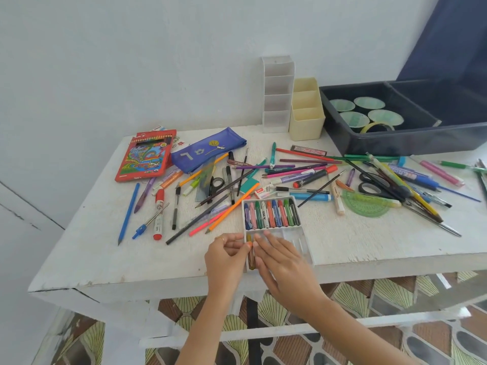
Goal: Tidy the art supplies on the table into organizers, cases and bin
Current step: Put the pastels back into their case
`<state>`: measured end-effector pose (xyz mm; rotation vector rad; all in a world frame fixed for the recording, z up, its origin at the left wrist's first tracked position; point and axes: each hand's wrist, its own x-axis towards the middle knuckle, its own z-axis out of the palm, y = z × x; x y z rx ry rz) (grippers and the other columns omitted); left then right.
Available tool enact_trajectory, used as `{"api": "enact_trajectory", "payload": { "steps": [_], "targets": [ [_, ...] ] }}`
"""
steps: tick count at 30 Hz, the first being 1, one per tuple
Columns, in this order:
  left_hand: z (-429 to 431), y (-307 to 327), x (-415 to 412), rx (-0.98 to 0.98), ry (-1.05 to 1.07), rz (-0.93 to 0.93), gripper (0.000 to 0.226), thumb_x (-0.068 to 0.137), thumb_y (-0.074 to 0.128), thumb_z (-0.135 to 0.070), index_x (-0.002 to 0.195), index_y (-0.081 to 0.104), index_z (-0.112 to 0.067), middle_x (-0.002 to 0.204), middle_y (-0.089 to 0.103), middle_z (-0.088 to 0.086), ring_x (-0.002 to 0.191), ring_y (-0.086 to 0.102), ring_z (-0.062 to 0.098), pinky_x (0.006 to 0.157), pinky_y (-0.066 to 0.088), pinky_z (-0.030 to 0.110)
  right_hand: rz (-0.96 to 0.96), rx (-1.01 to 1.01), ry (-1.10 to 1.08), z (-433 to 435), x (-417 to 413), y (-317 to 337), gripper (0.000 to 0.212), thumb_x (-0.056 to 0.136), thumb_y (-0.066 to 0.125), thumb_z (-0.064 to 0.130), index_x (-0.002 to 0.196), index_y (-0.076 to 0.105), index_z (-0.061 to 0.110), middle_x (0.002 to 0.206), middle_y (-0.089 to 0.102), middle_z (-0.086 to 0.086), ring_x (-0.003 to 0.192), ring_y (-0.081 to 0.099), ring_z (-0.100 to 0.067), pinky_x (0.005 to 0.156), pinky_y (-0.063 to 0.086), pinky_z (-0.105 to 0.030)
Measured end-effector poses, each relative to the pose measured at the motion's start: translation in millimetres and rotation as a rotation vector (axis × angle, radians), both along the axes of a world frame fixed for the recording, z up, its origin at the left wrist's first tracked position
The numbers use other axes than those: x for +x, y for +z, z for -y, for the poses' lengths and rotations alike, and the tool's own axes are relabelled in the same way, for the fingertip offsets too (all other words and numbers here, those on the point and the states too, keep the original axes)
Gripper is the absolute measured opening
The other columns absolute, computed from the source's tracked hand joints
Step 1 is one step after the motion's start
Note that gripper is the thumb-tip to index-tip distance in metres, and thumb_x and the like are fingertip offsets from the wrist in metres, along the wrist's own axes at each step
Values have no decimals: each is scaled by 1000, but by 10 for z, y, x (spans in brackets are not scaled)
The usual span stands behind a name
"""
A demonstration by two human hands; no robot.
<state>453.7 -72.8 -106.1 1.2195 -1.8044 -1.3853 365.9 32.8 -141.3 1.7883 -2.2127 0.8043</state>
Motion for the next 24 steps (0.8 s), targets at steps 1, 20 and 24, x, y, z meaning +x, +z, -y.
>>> {"api": "enact_trajectory", "payload": {
  "steps": [1, 20, 24],
  "targets": [
    [0, -2, -10, -14, 3, 3, 20, 80, 72, -10, 99, 66, -11, 84, 68, -1, 75, 63, 5, 63, 48, 7, 1, 26, 4, 6, -4, 13, 38, 97, 39, 25, 118, 65, 7, 129, 59, -6, 129, 47, -20, 108, 34, -36],
    [-465, 343, -1176, -317, -262, -120, 13, 89, 60, -13, 91, 63, -25, 85, 63, -13, 80, 56, -3, 70, 44, 10, 376, -268, -373, -541, -1103, 361, 30, 85, 45, 7, 102, 68, 13, 93, 68, 5, 89, 56, -7, 78, 46, -18],
    [-487, 337, -1605, -330, -298, -80, 10, 89, 60, -14, 92, 65, -22, 85, 63, -10, 77, 56, -4, 68, 43, 7, 377, -202, -460, -740, -1506, 403, 26, 86, 51, -1, 99, 70, 12, 93, 68, 1, 85, 56, -10, 76, 46, -22]
  ]
}}
